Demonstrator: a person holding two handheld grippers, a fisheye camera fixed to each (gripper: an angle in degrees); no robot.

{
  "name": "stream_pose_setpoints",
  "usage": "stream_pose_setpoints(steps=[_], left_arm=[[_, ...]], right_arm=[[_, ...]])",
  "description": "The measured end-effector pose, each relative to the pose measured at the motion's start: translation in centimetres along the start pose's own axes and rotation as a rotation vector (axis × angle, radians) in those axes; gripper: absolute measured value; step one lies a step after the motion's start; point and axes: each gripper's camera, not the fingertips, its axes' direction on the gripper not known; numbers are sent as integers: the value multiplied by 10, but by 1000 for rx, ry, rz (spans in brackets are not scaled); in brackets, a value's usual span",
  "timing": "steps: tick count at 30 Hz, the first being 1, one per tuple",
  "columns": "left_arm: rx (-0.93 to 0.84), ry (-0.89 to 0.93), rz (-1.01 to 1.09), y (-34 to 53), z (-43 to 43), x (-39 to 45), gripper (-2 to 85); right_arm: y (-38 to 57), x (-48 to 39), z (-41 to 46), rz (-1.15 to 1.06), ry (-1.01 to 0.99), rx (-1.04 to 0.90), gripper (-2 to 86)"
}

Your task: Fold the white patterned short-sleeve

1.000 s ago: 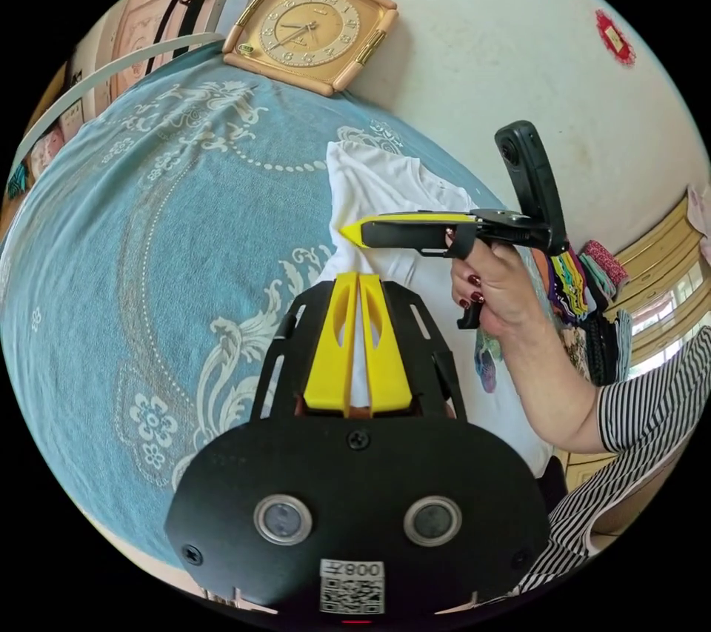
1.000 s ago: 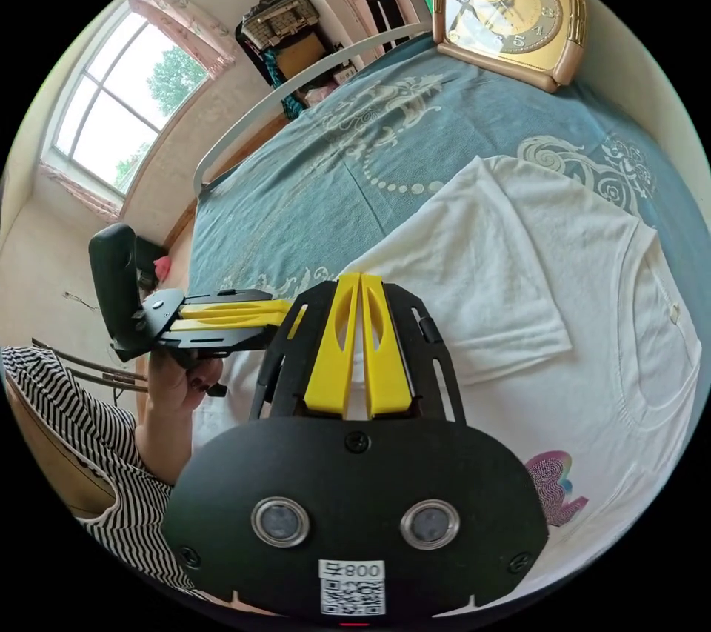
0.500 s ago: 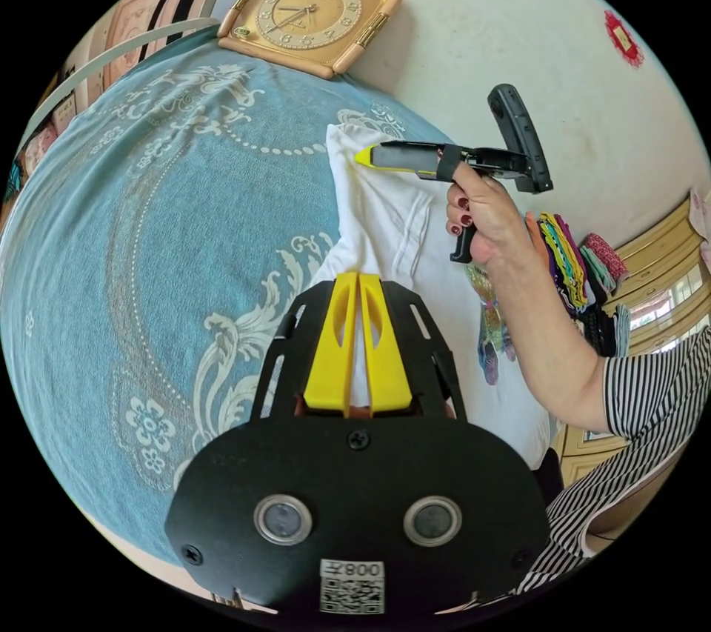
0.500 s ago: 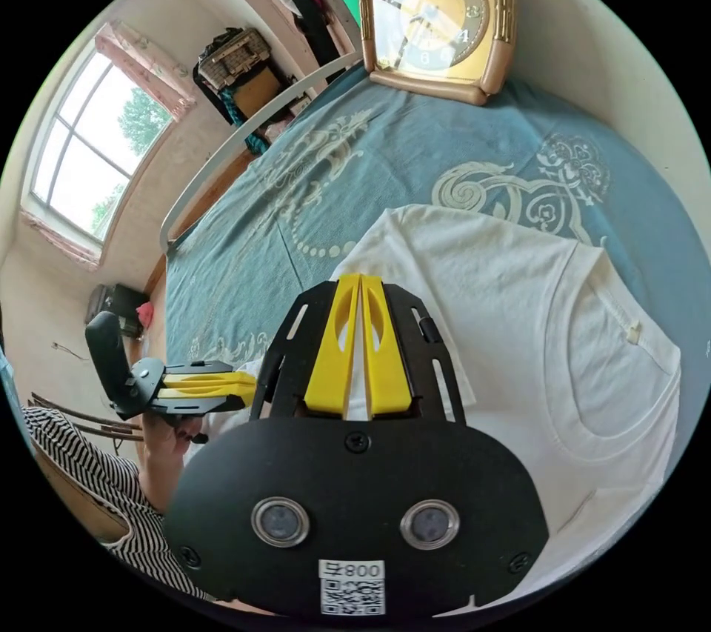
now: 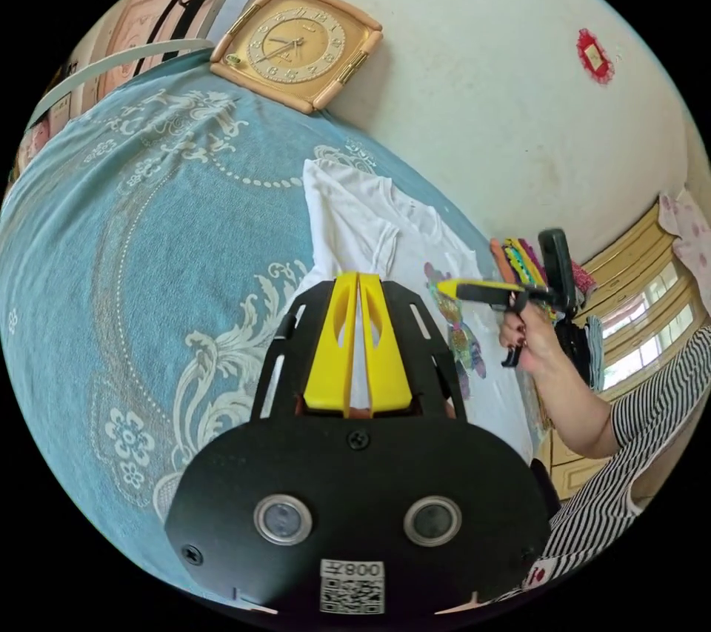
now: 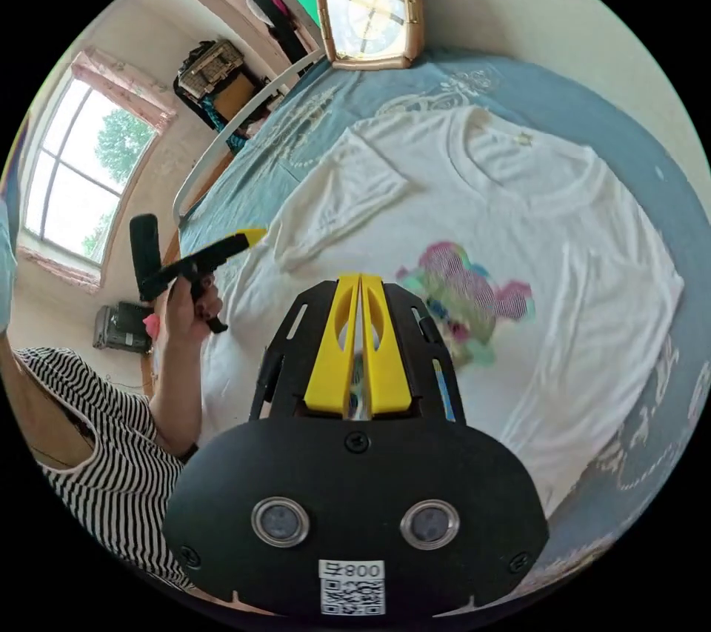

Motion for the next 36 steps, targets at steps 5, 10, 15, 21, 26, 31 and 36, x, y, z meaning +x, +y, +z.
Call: stream_pose_setpoints(steps=[5,10,15,21,26,31,36], left_arm=[[90,209,-1,48,-16,-12,2],[167,416,-142,92,-56,-22,2],[131,455,-208,149,-125,-11,4],[1,380,-281,255,-199,15,23],[-69,255,-403,348,-236,19,74],[-145,261,-529,411,-239,-1,106],[-177,334,-637,452,-228,-18,122]], right_arm=[[174,37,-55,264,16,-60,0],[335,61,-103,485,-44,-31,0],[453,66,-128,579,-108,53,0],[579,55,-147,601,-160,123,0],[670,47,-162,606,-218,203,0],[760,41,-169,641,-268,300,0],[824,33,-173,669,-286,353,1]])
